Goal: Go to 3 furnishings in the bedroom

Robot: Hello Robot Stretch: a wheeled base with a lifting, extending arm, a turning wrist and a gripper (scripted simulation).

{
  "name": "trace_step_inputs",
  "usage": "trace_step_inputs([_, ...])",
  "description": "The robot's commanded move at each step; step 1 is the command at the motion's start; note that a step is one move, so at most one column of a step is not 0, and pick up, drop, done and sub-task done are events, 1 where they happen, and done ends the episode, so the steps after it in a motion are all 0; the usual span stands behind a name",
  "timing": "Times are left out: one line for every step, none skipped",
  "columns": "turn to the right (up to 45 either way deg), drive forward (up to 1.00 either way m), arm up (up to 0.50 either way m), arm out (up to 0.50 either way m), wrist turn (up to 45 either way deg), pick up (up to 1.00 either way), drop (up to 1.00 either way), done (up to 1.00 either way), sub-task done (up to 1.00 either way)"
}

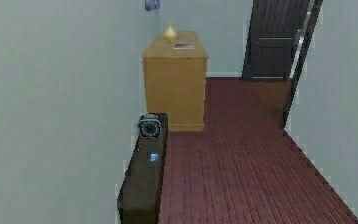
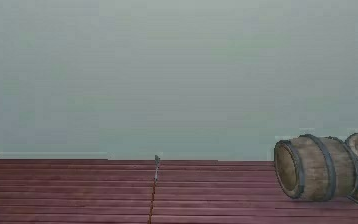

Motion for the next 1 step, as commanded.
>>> trace_step_inputs([-9.0,0.00,0.00,0.00,0.0,0.00,0.00,0.00,0.00])
